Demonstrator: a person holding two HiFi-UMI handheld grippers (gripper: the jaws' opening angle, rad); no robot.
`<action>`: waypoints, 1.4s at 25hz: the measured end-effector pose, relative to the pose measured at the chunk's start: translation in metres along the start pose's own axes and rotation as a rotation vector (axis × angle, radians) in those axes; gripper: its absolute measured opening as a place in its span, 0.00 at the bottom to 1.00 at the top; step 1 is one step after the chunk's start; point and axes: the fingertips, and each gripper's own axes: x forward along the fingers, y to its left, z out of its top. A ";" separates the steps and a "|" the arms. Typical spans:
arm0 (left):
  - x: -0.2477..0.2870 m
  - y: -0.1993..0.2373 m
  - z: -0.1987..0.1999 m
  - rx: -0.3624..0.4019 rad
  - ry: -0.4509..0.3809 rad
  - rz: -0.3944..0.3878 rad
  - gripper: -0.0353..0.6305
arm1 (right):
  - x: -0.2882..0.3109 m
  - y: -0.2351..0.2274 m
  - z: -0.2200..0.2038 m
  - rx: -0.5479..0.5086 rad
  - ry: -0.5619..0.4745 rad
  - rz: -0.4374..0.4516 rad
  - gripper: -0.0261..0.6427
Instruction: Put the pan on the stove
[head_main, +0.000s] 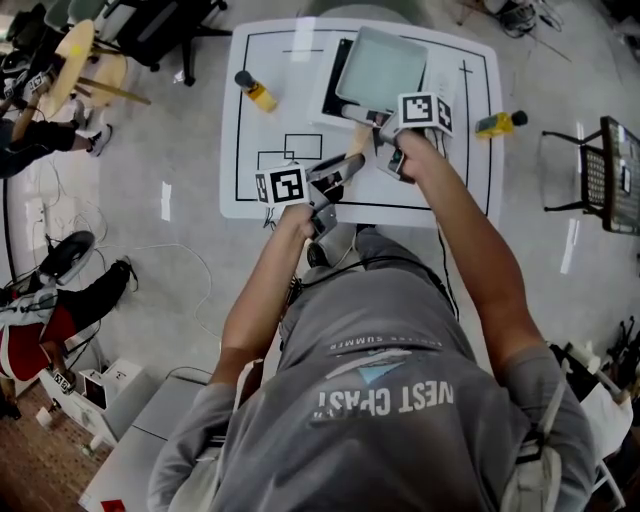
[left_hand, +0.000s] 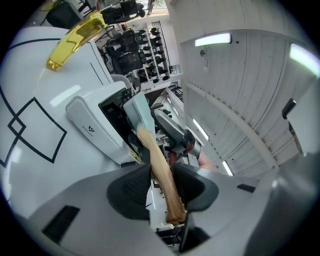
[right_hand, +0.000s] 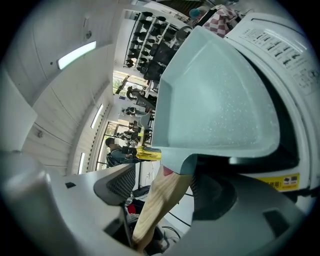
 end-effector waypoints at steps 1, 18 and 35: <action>0.000 0.000 0.000 -0.002 -0.003 0.000 0.26 | -0.001 0.000 -0.001 -0.001 0.000 -0.005 0.53; -0.018 -0.017 0.002 0.112 0.062 -0.009 0.41 | -0.060 0.016 -0.014 0.003 -0.104 0.028 0.51; -0.153 -0.078 0.048 0.390 -0.100 0.056 0.34 | -0.115 0.103 -0.037 -0.155 -0.393 0.092 0.17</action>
